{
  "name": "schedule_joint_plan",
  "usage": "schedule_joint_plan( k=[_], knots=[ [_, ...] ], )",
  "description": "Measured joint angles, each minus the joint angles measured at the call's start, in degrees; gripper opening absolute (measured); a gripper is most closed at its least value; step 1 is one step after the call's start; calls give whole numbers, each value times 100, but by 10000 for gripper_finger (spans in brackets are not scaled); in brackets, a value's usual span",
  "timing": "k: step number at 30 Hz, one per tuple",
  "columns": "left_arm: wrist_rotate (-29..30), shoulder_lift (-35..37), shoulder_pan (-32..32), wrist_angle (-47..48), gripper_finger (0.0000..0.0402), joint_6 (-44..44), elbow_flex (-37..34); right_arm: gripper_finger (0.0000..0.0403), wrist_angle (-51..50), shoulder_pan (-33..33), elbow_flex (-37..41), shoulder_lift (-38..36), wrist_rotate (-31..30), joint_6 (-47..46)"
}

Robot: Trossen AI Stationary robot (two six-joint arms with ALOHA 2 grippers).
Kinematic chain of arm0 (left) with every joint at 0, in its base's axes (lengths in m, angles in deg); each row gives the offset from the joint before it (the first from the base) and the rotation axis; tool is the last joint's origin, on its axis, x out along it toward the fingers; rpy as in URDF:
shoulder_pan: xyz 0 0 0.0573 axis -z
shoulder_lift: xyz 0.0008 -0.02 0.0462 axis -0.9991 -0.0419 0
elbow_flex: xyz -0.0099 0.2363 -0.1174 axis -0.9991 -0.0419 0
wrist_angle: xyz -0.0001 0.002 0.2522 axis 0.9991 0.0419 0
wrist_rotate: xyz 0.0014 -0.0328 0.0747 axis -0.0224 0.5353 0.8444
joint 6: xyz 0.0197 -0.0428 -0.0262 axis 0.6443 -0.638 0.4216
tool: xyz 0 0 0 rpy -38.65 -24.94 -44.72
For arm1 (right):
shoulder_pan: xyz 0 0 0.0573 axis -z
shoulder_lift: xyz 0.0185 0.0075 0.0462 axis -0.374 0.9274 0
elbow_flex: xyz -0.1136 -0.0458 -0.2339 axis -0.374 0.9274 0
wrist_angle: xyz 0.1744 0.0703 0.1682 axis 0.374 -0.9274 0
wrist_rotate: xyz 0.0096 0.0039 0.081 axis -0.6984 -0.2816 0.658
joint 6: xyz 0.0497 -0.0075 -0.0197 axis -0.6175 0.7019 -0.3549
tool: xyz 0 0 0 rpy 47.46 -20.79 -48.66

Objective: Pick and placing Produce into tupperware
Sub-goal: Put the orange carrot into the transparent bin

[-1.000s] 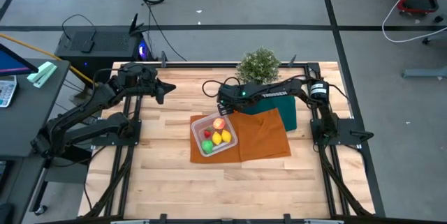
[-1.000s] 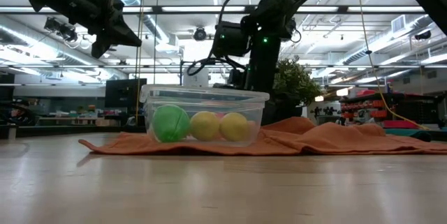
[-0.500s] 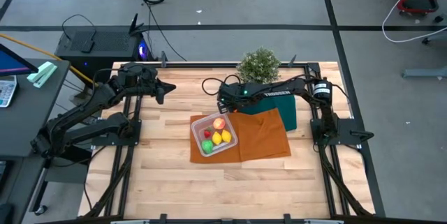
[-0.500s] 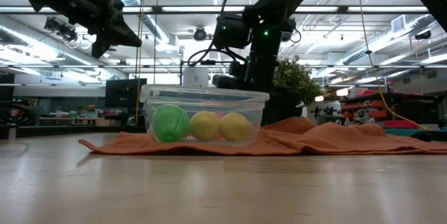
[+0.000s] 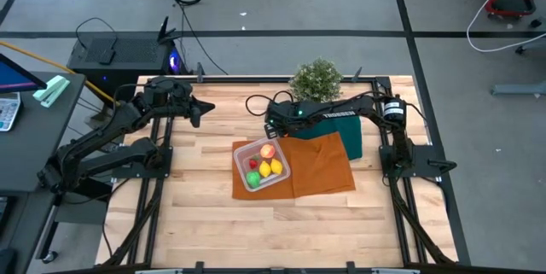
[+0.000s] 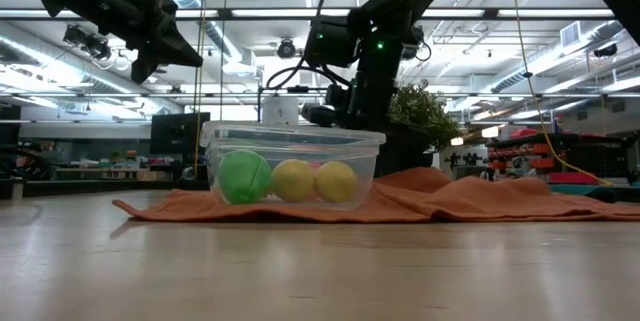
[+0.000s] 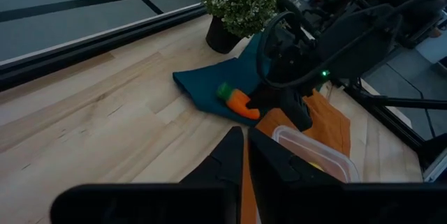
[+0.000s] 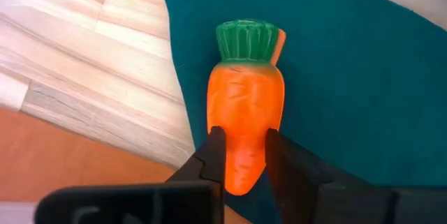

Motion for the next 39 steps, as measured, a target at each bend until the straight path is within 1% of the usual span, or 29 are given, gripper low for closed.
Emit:
schedule_joint_plan(
  k=[8,11,13,16,24,26,28,31,36,39],
  knots=[
    [0,2,-2,0,35,4,0,14,15,-3,-2,-7,4,8],
    [0,2,-2,-1,31,4,0,12,13,-5,-2,-7,17,23],
    [0,2,-2,0,28,4,0,20,16,-5,-2,-2,24,62],
    [0,2,-1,0,24,4,0,48,28,-5,-2,4,30,183],
    [0,2,-1,0,28,52,0,178,177,17,33,52,105,170],
    [0,2,0,0,31,52,0,199,184,53,31,50,99,168],
    [0,2,-1,0,34,52,0,210,198,94,31,50,84,168],
    [0,1,-1,0,34,52,0,209,264,156,31,44,74,165],
    [0,2,0,0,26,52,0,184,381,236,24,39,79,157],
    [0,1,-1,0,23,52,0,172,414,271,24,35,244,178]
  ],
)
